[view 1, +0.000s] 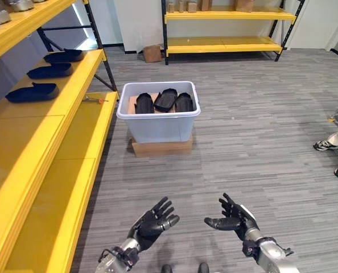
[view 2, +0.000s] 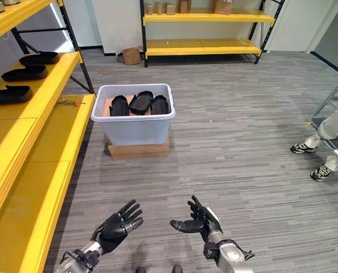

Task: Move parts from the plastic box to the shelf.

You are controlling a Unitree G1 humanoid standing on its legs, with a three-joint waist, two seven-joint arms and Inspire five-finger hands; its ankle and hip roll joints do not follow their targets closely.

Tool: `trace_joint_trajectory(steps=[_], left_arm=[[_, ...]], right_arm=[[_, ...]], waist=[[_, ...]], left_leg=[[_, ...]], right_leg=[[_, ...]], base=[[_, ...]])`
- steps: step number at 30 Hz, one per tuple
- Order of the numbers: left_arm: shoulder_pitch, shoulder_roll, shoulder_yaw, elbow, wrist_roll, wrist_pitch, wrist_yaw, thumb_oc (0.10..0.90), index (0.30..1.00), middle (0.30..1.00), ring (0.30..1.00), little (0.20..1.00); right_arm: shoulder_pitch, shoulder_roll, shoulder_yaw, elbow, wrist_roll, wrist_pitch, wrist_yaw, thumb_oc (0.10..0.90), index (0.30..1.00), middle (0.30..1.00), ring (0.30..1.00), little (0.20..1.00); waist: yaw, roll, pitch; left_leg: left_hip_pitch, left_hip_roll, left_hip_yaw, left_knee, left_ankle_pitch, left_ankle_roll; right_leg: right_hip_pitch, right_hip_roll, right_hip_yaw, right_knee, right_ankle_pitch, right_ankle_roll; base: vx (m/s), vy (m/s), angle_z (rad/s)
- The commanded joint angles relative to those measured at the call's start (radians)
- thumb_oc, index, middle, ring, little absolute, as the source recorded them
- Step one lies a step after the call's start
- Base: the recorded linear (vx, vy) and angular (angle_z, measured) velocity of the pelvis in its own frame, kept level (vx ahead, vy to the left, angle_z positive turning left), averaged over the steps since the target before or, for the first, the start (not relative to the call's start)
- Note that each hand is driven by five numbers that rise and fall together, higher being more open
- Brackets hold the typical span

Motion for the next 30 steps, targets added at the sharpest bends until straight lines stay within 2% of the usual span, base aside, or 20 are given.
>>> trace_joint_trajectory(steps=[1,3,5,7,10,14,15,17,19,21,24,25,27,28,29,30], left_arm=[[-0.091,0.000,-0.001,-0.071,-0.043,-0.085,-0.063,0.900,1.000,1.000,1.000,1.000],[-0.094,0.001,0.000,-0.074,-0.020,-0.116,-0.047,0.900,1.000,1.000,1.000,1.000],[-0.095,0.007,0.001,-0.083,0.000,-0.150,-0.029,0.900,1.000,1.000,1.000,1.000],[-0.092,0.011,0.012,-0.096,-0.008,-0.144,-0.017,0.900,1.000,1.000,1.000,1.000],[-0.095,0.013,0.018,-0.102,0.000,-0.135,0.001,0.900,1.000,1.000,1.000,1.000],[-0.105,0.014,0.023,-0.095,-0.004,-0.139,0.006,0.900,1.000,1.000,1.000,1.000],[-0.109,0.016,0.025,-0.091,0.013,-0.149,0.020,0.900,1.000,1.000,1.000,1.000],[-0.120,0.028,0.024,-0.086,0.111,-0.209,0.057,0.900,1.000,1.000,1.000,1.000],[-0.135,0.048,0.012,-0.096,0.138,-0.235,0.076,0.900,1.000,1.000,1.000,1.000],[-0.147,0.057,0.008,-0.114,0.106,-0.200,0.059,0.900,1.000,1.000,1.000,1.000],[-0.159,0.063,-0.018,-0.123,0.132,-0.183,0.071,0.900,1.000,1.000,1.000,1.000],[-0.154,0.064,-0.022,-0.127,0.123,-0.172,0.071,0.900,1.000,1.000,1.000,1.000],[-0.151,0.065,-0.025,-0.129,0.121,-0.169,0.072,0.900,1.000,1.000,1.000,1.000],[-0.150,0.066,-0.028,-0.130,0.119,-0.167,0.073,0.900,1.000,1.000,1.000,1.000],[-0.150,0.067,-0.034,-0.136,0.115,-0.158,0.074,0.900,1.000,1.000,1.000,1.000],[-0.150,0.067,-0.039,-0.143,0.118,-0.153,0.081,0.900,1.000,1.000,1.000,1.000]], right_arm=[[-0.071,-0.011,-0.004,-0.084,-0.022,-0.107,-0.006,0.900,1.000,1.000,1.000,1.000],[-0.073,-0.014,-0.003,-0.084,-0.058,-0.114,-0.020,0.900,1.000,1.000,1.000,1.000],[-0.074,-0.018,-0.002,-0.089,-0.029,-0.098,-0.014,0.900,1.000,1.000,1.000,1.000],[-0.072,-0.015,-0.009,-0.094,0.024,-0.076,-0.001,0.900,1.000,1.000,1.000,1.000],[-0.072,-0.012,-0.012,-0.105,0.005,-0.096,-0.004,0.900,1.000,1.000,1.000,1.000],[-0.072,-0.013,-0.019,-0.127,0.012,-0.090,-0.013,0.900,1.000,1.000,1.000,1.000],[-0.072,-0.011,-0.024,-0.125,0.015,-0.091,-0.018,0.900,1.000,1.000,1.000,1.000],[-0.076,-0.006,-0.026,-0.123,0.017,-0.102,-0.035,0.900,1.000,1.000,1.000,1.000],[-0.082,-0.006,-0.034,-0.127,0.026,-0.112,-0.053,0.900,1.000,1.000,1.000,1.000],[-0.085,-0.004,-0.043,-0.130,0.005,-0.129,-0.074,0.900,1.000,1.000,1.000,1.000],[-0.084,0.004,-0.049,-0.134,-0.021,-0.150,-0.091,0.900,1.000,1.000,1.000,1.000],[-0.081,0.007,-0.054,-0.139,-0.017,-0.150,-0.089,0.900,1.000,1.000,1.000,1.000],[-0.079,0.006,-0.056,-0.141,-0.019,-0.152,-0.087,0.900,1.000,1.000,1.000,1.000],[-0.077,0.003,-0.056,-0.143,-0.019,-0.152,-0.086,0.900,1.000,1.000,1.000,1.000],[-0.072,-0.001,-0.060,-0.151,-0.015,-0.150,-0.087,0.900,1.000,1.000,1.000,1.000],[-0.069,-0.001,-0.062,-0.156,-0.017,-0.150,-0.087,0.900,1.000,1.000,1.000,1.000]], waist=[[0.002,-0.017,-0.031],[0.002,-0.017,-0.031],[0.003,-0.018,-0.029],[0.004,-0.019,-0.029],[0.005,-0.021,-0.029],[-0.001,-0.021,-0.029],[-0.003,-0.021,-0.028],[-0.007,-0.021,-0.024],[-0.010,-0.020,-0.015],[-0.016,-0.014,0.001],[-0.024,-0.002,0.030],[-0.030,-0.001,0.044],[-0.035,-0.003,0.049],[-0.043,-0.008,0.052],[-0.058,-0.019,0.059],[-0.065,-0.029,0.062]], left_leg=[[0.029,0.063,0.032,0.013,-0.083,-0.051],[0.031,0.062,0.033,0.014,-0.085,-0.050],[0.032,0.063,0.034,0.014,-0.085,-0.050],[0.034,0.062,0.035,0.018,-0.087,-0.049],[0.031,0.057,0.037,0.026,-0.093,-0.044],[0.026,0.049,0.043,0.041,-0.103,-0.033],[0.024,0.046,0.046,0.048,-0.108,-0.026],[0.017,0.040,0.053,0.063,-0.116,-0.013],[-0.002,0.035,0.058,0.090,-0.123,0.004],[-0.019,0.026,0.063,0.113,-0.130,0.029],[-0.019,0.020,0.071,0.125,-0.139,0.061],[-0.005,0.016,0.078,0.119,-0.147,0.066],[0.003,0.012,0.076,0.116,-0.152,0.066],[0.011,0.006,0.071,0.113,-0.155,0.065],[0.026,-0.004,0.056,0.109,-0.165,0.061],[0.034,-0.013,0.049,0.108,-0.171,0.057]], right_leg=[[0.015,-0.074,-0.017,0.039,-0.069,0.078],[0.016,-0.076,-0.017,0.040,-0.069,0.079],[0.017,-0.077,-0.018,0.041,-0.069,0.079],[0.018,-0.078,-0.018,0.042,-0.071,0.079],[0.016,-0.084,-0.016,0.046,-0.068,0.083],[0.004,-0.101,-0.007,0.072,-0.072,0.093],[-0.002,-0.108,-0.001,0.091,-0.077,0.098],[-0.017,-0.118,0.006,0.131,-0.087,0.104],[-0.043,-0.126,0.015,0.196,-0.106,0.106],[-0.080,-0.136,0.023,0.290,-0.112,0.109],[-0.206,-0.166,0.041,0.558,-0.011,0.128],[-0.261,-0.152,0.039,0.626,0.019,0.136],[-0.278,-0.136,0.043,0.623,0.026,0.139],[-0.292,-0.112,0.048,0.598,0.028,0.140],[-0.300,-0.073,0.055,0.526,0.022,0.139],[-0.299,-0.058,0.054,0.457,0.028,0.138]], base=[[0.01,0.035,0.00],[0.01,0.037,0.00],[0.01,0.049,0.00],[0.02,0.075,0.00],[0.00,0.084,0.00],[-0.01,0.134,0.00],[-0.01,0.175,0.00],[-0.02,0.151,-0.02],[-0.04,0.153,-0.06],[-0.04,0.199,-0.02],[0.01,0.178,0.10],[0.06,0.111,0.02],[0.08,0.036,-0.02],[0.19,-0.031,0.04],[0.22,-0.071,0.16],[0.25,-0.089,0.20]])
